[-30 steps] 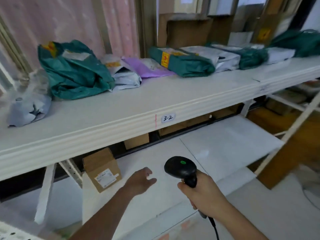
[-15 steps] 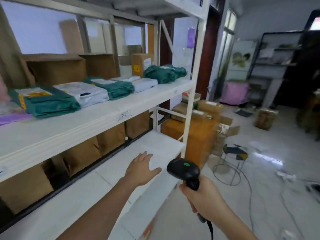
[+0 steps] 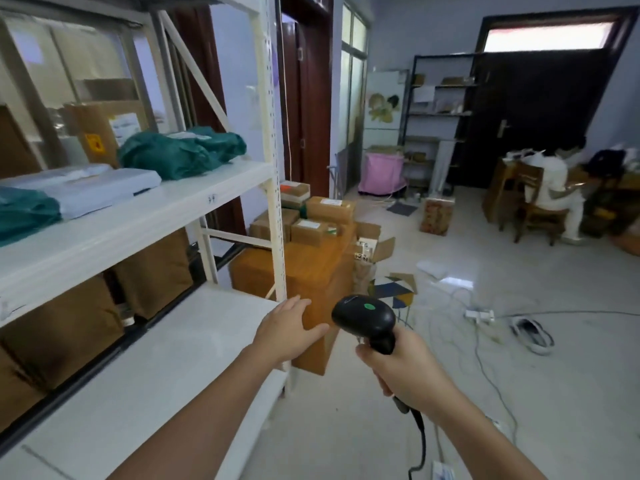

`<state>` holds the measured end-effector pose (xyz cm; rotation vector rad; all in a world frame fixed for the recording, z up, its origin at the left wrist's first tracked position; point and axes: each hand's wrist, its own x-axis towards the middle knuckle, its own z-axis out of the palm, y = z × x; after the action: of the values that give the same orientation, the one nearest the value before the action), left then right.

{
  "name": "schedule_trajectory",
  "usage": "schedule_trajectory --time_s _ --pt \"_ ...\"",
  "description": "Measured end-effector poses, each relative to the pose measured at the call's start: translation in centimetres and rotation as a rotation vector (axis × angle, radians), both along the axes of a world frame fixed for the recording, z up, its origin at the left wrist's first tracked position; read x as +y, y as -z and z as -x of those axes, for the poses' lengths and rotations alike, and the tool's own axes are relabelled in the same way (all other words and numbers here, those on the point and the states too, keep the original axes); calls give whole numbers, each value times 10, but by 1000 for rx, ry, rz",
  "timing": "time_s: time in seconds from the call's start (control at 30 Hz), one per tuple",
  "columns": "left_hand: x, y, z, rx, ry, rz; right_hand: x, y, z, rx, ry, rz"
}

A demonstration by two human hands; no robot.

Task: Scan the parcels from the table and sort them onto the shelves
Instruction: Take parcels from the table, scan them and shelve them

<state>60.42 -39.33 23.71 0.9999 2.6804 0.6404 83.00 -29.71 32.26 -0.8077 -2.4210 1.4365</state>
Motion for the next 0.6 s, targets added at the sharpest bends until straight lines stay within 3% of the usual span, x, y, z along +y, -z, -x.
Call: schedule_trajectory --time_s 0.6 --pt "288 -4 242 56 195 29 255 6 219 57 185 19"
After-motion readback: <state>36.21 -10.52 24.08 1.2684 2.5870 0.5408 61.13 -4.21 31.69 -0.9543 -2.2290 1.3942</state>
